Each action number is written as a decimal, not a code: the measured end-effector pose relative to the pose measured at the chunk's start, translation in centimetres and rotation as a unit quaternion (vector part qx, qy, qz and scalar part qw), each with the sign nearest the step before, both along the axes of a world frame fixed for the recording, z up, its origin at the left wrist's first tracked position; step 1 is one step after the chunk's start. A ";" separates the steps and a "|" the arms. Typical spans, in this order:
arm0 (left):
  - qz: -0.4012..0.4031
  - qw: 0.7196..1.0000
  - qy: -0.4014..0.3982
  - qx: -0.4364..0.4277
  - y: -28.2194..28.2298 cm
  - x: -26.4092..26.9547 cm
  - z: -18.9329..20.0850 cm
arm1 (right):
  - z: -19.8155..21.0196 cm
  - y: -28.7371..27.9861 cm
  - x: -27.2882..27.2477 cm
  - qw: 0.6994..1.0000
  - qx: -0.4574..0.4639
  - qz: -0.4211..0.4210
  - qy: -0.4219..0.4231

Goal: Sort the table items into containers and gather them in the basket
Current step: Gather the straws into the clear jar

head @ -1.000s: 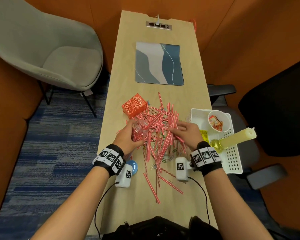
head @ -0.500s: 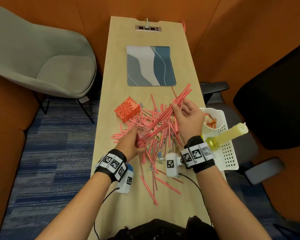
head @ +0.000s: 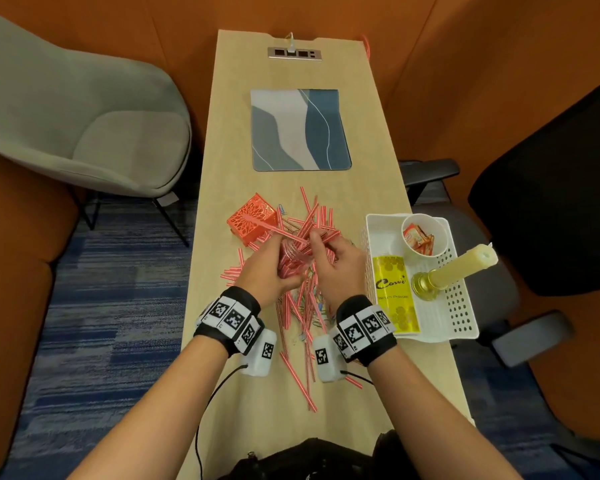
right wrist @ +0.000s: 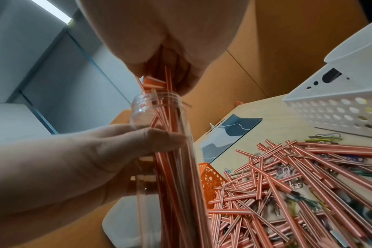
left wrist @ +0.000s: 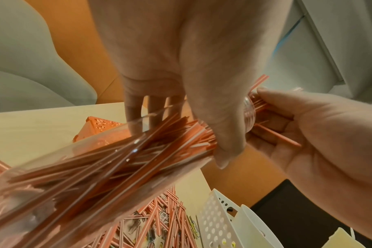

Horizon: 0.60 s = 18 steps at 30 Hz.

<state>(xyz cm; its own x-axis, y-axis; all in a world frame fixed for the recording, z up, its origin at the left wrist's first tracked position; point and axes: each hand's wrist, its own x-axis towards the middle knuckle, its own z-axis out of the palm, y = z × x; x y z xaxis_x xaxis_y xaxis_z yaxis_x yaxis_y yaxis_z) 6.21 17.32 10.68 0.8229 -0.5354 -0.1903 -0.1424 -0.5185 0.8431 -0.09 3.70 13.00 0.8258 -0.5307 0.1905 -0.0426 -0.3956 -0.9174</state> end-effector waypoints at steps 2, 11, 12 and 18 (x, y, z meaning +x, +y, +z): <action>-0.007 1.000 -0.011 0.011 0.0 0.1 -0.1 | -0.3 -0.2 0.1 1.000 0.009 -0.005 0.002; -0.035 0.999 -0.005 0.031 0.2 -0.2 -1.3 | -0.4 -2.1 -0.6 0.999 -0.025 0.032 0.013; -0.036 0.999 0.001 0.026 0.0 -0.3 -1.4 | -0.9 -2.0 -0.7 0.997 -0.052 0.049 0.031; -0.045 0.999 0.008 0.016 -0.5 -0.6 -1.5 | -1.2 -2.2 -1.0 0.995 -0.071 0.049 0.054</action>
